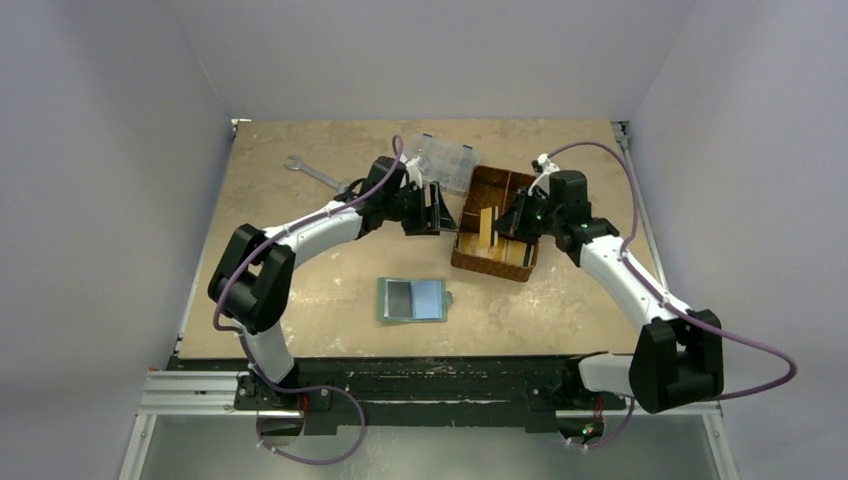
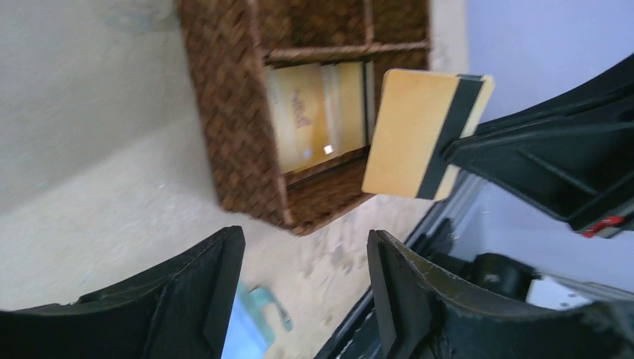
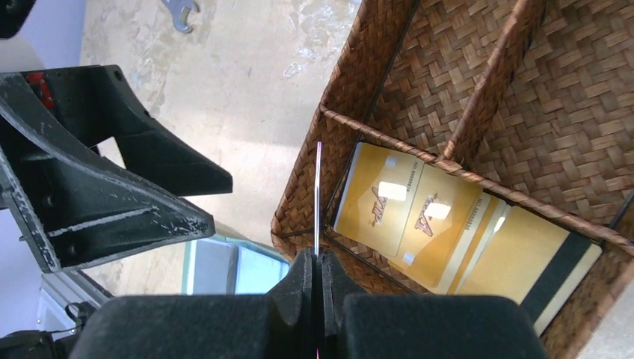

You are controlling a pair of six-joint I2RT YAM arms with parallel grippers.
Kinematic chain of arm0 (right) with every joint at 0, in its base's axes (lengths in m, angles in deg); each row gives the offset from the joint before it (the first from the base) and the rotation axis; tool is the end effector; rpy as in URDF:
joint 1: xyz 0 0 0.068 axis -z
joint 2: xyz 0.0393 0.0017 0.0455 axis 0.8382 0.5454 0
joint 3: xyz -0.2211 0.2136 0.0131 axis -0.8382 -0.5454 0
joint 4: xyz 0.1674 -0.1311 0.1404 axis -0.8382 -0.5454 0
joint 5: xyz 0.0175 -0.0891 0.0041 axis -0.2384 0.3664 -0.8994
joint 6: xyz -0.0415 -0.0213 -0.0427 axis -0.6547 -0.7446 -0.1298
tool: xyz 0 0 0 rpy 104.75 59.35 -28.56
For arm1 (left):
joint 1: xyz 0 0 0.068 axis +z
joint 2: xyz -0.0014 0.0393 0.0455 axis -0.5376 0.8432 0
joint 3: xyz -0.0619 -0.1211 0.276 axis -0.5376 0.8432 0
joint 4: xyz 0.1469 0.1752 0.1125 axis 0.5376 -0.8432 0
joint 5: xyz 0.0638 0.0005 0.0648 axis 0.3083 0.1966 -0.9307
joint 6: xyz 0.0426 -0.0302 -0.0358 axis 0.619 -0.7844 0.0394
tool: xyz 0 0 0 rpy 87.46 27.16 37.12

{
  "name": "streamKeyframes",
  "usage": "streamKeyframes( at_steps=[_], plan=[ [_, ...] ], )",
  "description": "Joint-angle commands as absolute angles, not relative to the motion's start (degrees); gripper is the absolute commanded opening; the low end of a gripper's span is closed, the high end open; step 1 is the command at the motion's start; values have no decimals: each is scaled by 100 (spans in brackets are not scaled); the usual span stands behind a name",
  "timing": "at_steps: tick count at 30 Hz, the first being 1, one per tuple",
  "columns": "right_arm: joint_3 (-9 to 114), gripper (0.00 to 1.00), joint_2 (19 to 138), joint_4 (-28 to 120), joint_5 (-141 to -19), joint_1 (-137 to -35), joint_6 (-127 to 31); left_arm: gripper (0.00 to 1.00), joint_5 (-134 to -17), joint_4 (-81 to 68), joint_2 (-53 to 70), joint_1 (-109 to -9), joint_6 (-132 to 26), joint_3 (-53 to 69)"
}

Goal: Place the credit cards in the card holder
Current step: Pick up the credit card from the storage box.

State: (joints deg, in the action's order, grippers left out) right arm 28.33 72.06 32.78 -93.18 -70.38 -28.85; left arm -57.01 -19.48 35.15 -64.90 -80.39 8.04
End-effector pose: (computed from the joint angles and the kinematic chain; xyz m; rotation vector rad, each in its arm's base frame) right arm 0.2667 0.0810 0.2933 0.0421 2.2767 0.7666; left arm 0.3322 -0.2367 0.2621 0.1259 2.4832 -1.1318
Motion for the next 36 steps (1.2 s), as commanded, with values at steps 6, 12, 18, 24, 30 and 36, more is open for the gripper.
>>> streamKeyframes(
  at_steps=[6,12,18,24,30,36],
  plan=[
    [2301,0,6720,3943,-11311,-6061,-2832,68,-4493,1467,3572,-6621,-9646,1163],
    [1979,0,6602,4635,-12256,-5773,-2137,64,-4395,1666,3833,-6777,-9735,1115],
    [1743,0,6610,5361,-12610,-5712,-1658,55,-4170,1719,4138,-6941,-9745,1043],
    [1696,0,6598,5491,-12617,-5498,-1549,43,-4060,1912,4163,-6952,-9739,1151],
    [1668,0,6711,5547,-12708,-5484,-1521,26,-3901,3002,4202,-6951,-10302,1409],
    [1628,0,6738,5679,-12765,-5484,-1358,14,-3658,4383,4466,-6944,-11286,1557]
  ],
)
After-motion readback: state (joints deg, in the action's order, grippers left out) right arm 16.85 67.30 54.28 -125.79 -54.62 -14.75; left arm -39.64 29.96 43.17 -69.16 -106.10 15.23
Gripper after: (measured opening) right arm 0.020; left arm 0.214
